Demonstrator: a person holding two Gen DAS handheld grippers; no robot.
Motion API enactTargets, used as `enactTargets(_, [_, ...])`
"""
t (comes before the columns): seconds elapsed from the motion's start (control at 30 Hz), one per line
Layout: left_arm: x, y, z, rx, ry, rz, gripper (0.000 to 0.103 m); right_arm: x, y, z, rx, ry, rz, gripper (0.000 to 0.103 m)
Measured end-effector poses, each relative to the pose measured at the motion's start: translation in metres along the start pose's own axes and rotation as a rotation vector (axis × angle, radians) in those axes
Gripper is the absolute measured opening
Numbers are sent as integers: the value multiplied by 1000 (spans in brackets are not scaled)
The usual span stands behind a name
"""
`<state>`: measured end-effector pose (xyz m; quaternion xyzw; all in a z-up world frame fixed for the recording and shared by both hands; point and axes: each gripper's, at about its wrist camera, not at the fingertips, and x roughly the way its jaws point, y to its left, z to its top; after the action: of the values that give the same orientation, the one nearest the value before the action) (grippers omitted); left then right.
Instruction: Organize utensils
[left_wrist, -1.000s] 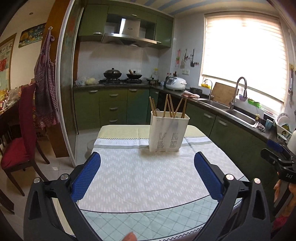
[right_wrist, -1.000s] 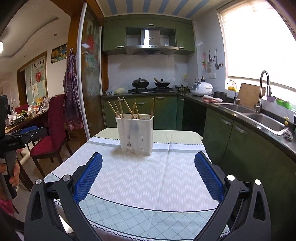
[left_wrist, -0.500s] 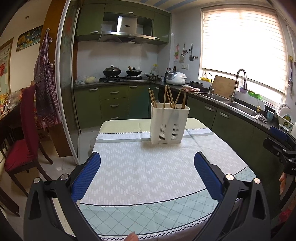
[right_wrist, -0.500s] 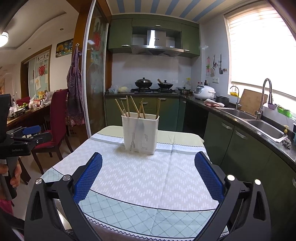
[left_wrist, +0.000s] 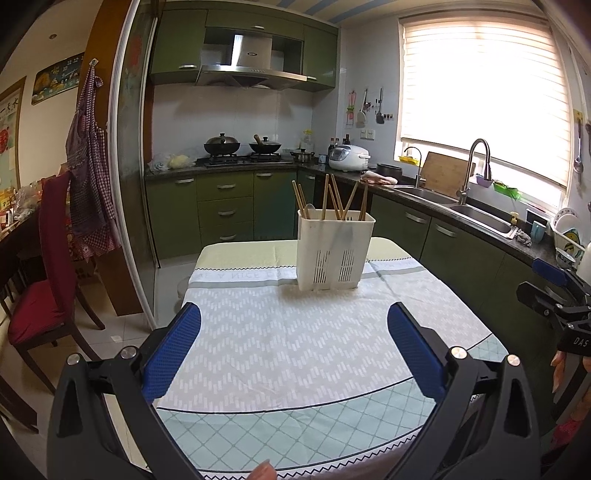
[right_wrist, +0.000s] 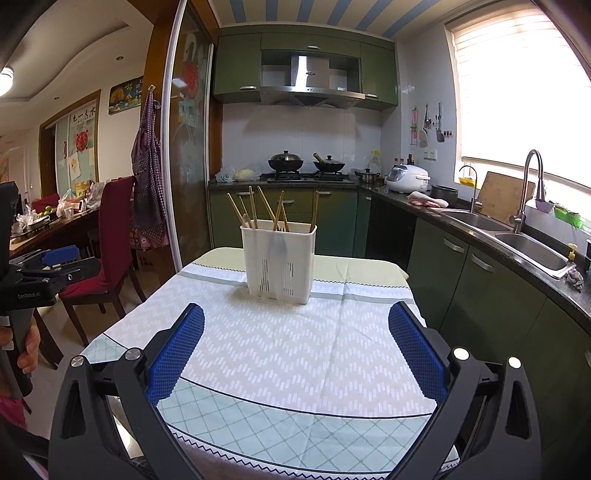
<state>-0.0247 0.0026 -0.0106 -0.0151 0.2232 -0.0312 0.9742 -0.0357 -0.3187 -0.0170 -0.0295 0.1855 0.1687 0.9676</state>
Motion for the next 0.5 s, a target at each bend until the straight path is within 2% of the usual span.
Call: enactTargets(0.5, [0, 1, -1, -6, -1, -4, 96, 0, 1, 1, 4, -1, -1, 98])
